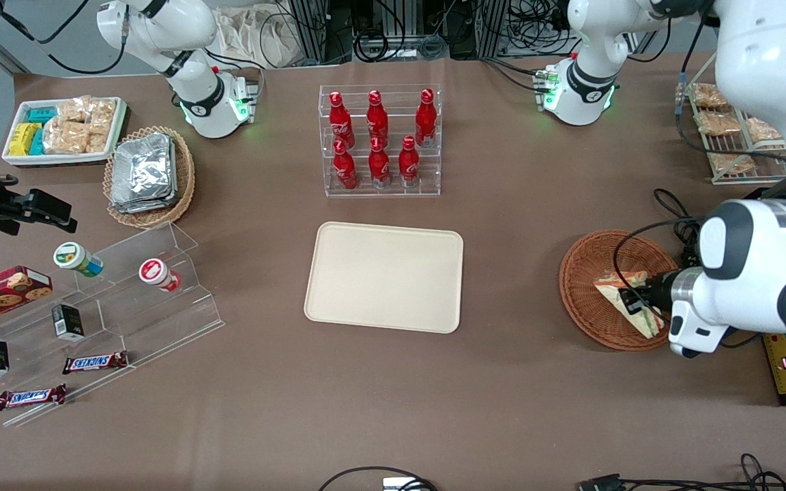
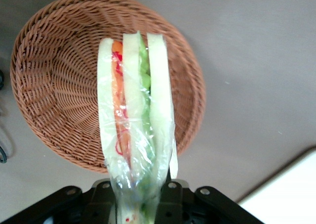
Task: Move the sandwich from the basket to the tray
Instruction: 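Lift the sandwich and carry it toward the cream tray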
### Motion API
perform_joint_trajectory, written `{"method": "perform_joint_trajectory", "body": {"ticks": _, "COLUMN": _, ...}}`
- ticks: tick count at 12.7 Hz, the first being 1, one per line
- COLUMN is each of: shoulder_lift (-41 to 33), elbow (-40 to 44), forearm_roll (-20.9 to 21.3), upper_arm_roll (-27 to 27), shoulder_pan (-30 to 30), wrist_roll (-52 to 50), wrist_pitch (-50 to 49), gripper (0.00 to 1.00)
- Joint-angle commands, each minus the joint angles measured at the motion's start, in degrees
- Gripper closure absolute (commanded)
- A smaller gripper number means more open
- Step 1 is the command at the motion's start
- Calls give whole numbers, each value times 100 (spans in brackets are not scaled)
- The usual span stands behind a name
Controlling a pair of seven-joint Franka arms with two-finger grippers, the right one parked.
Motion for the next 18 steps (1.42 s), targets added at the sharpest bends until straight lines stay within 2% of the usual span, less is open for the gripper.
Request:
{"method": "perform_joint_trajectory", "body": {"ticks": 1, "shoulder_lift": -148, "elbow": 178, "forearm_roll": 84, "upper_arm_roll": 59, "shoulder_pan": -566, "wrist_roll": 184, "wrist_pitch": -57, "gripper": 70}}
{"method": "perform_joint_trajectory", "body": {"ticks": 4, "shoulder_lift": -70, "elbow": 302, "forearm_roll": 242, "upper_arm_roll": 59, "shoulder_pan": -1260, "wrist_roll": 396, "wrist_pitch": 31, "gripper": 68}}
{"method": "perform_joint_trajectory", "body": {"ticks": 6, "shoulder_lift": 88, "elbow": 424, "forearm_roll": 557, "upper_arm_roll": 59, "shoulder_pan": -1770, "wrist_roll": 763, "wrist_pitch": 101, "gripper": 67}}
{"method": "perform_joint_trajectory", "body": {"ticks": 10, "shoulder_lift": 624, "elbow": 978, "forearm_roll": 593, "upper_arm_roll": 59, "shoulder_pan": -2394, "wrist_roll": 1115, "wrist_pitch": 241, "gripper": 62}}
{"method": "perform_joint_trajectory", "body": {"ticks": 14, "shoulder_lift": 853, "elbow": 953, "forearm_roll": 602, "upper_arm_roll": 68, "shoulder_pan": -2939, "wrist_roll": 785, "wrist_pitch": 1057, "gripper": 63}}
{"method": "perform_joint_trajectory", "body": {"ticks": 18, "shoulder_lift": 1187, "elbow": 944, "forearm_roll": 611, "upper_arm_roll": 68, "shoulder_pan": -3222, "wrist_roll": 396, "wrist_pitch": 1639, "gripper": 63}}
